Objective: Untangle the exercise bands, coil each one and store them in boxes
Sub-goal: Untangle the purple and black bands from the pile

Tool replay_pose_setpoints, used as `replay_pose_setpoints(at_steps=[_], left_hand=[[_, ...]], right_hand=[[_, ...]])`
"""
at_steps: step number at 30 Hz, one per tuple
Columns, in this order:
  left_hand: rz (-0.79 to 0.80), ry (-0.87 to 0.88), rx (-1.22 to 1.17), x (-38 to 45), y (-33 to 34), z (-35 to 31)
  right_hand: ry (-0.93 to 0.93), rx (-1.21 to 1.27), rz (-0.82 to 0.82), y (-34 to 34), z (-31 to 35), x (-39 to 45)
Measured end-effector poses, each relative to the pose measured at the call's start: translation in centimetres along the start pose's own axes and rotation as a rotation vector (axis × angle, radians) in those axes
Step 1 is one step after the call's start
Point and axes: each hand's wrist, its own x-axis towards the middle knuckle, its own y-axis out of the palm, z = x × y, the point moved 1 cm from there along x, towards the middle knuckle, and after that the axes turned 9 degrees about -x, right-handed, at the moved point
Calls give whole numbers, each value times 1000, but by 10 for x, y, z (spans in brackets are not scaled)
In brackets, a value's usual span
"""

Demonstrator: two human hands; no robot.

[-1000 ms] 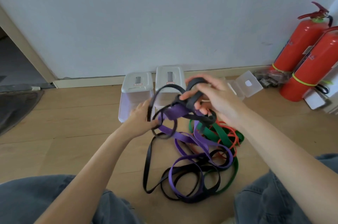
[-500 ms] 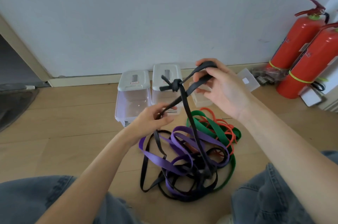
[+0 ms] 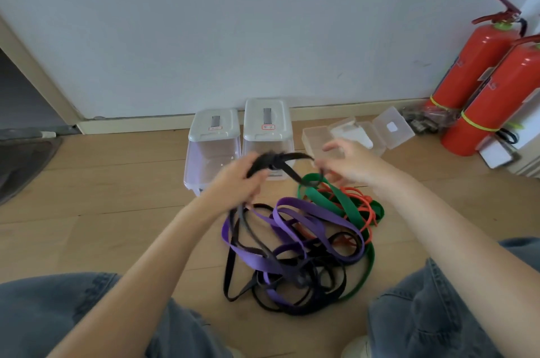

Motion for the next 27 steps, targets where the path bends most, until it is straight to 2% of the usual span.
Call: replay_pose_setpoints(at_steps=[2, 4, 5, 10, 13, 15, 16, 18, 20, 22, 23, 24, 25, 27], left_hand=[[9, 119, 198, 1, -15, -15], [112, 196, 307, -2, -15, -31], [159, 217, 320, -4, -13, -37], [266, 175, 371, -9, -6, -37], [322, 169, 413, -7, -1, -28], [285, 190, 351, -2, 1, -22], [244, 189, 287, -1, 3, -17], [240, 104, 67, -3, 5, -2], [374, -51, -114, -11, 10, 20], [426, -164, 13, -16, 15, 40], [330, -186, 92, -13, 12, 46], [173, -196, 127, -8, 5, 44], [-21, -183, 63, -2, -8, 34], [-313, -46, -289, 2, -44, -4]], right_hand=[[-209, -273, 69, 7, 4, -5], [-456, -250, 152, 17, 19, -10], [-516, -207, 180, 19, 25, -11], [-557, -318, 44, 19, 29, -10], [-527, -240, 127, 23, 28, -13], [-506, -218, 208, 26, 27, -16], [-477, -132, 201, 25, 28, -16], [-389, 254, 136, 18, 30, -16], [-339, 725, 20, 4, 30, -15], [-285, 965, -127, -7, 25, -12], [-228, 918, -182, -9, 20, -9], [-156, 758, -203, -10, 13, -6], [-79, 498, -173, -9, 6, -4], [24, -38, 63, 0, -5, -4]])
